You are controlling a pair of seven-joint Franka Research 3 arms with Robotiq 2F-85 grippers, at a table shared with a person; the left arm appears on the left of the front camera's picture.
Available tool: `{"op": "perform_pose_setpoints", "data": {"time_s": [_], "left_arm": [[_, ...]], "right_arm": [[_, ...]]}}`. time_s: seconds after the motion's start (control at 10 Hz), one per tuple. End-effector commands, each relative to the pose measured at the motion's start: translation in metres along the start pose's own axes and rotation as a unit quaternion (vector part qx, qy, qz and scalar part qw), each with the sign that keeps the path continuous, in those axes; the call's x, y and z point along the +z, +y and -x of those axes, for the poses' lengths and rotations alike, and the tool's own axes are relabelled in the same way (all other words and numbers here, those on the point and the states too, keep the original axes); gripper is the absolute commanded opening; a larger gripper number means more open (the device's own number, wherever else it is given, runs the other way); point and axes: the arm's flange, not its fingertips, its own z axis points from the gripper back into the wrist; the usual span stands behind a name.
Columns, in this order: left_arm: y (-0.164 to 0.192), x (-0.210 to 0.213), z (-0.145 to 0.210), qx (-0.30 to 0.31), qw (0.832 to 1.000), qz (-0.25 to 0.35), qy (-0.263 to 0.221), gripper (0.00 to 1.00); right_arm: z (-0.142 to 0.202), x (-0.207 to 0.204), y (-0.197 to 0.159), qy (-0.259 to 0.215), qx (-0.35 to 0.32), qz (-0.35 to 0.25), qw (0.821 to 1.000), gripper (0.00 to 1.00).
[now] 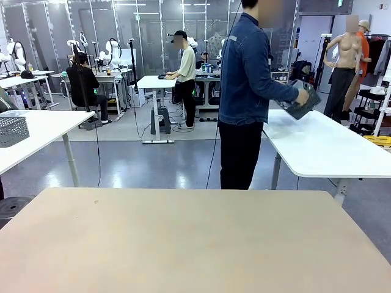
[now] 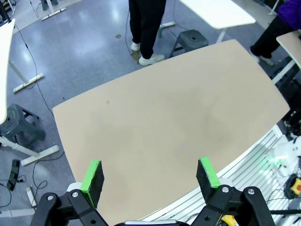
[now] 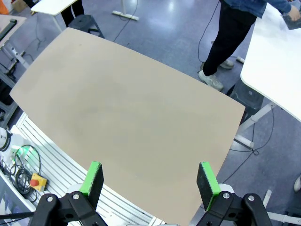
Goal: Fold the towels and place them in the basket.
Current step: When a person lays out a Towel with hook on the table, fold it in half twice.
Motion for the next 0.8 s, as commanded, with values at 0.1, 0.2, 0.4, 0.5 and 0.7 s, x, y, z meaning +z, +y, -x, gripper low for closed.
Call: {"op": "perform_pose_setpoints", "data": {"time_s": [0.1, 0.2, 0.4, 0.5, 0.7], "left_arm": [[-0.0002, -0.0008, -0.0012, -0.001, 1.0, 0.002, 0.0, 1.0], [-0.0002, -0.0008, -0.0012, -0.001, 1.0, 0.002, 0.0, 1.0], [-0.0002, -0.0008, -0.0012, -0.001, 1.0, 0.002, 0.0, 1.0], [-0.0002, -0.0008, -0.0012, -0.001, 1.0, 0.002, 0.0, 1.0], [-0.0002, -0.0008, -0.0012, -0.001, 1.0, 0.002, 0.0, 1.0]], "right_arm": [[0.0008, 0.001, 0.0003, -0.002, 0.001, -0.001, 1.0, 1.0], [0.0008, 0.001, 0.0003, -0.002, 0.001, -0.001, 1.0, 1.0], [0.0008, 0.001, 0.0003, -0.002, 0.001, -0.001, 1.0, 1.0], [0.0008, 0.001, 0.0003, -0.002, 0.001, -0.001, 1.0, 1.0], [0.0008, 0.001, 0.0003, -0.002, 0.001, -0.001, 1.0, 1.0]]}}
